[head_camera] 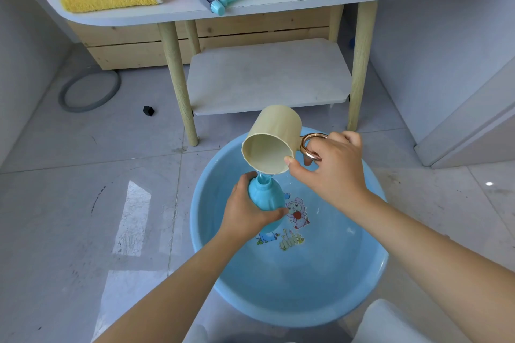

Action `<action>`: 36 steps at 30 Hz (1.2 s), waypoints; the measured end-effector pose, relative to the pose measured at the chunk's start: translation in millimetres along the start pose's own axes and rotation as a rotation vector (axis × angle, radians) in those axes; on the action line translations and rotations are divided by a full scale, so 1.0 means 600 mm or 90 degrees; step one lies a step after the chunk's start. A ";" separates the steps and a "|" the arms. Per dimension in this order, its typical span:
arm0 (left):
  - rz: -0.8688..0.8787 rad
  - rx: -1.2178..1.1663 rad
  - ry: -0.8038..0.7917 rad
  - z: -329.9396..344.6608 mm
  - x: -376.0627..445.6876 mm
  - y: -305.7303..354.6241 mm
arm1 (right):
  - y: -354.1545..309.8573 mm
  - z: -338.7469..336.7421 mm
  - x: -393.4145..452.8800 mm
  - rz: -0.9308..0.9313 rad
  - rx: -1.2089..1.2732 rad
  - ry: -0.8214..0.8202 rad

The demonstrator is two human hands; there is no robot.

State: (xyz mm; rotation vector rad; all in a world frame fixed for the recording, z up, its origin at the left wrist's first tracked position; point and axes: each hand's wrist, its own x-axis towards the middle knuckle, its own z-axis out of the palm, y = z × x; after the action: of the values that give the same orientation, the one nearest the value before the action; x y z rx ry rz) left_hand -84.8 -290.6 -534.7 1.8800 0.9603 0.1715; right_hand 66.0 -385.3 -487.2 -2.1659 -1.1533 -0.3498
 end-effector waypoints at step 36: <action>0.006 0.001 0.005 0.002 0.000 0.000 | -0.002 0.002 0.005 -0.095 -0.049 0.073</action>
State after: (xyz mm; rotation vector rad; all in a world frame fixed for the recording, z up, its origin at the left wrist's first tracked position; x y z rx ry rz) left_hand -84.2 -291.6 -535.0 1.8870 0.9572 0.1837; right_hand 66.9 -382.0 -486.0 -2.1004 -1.2584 -0.5851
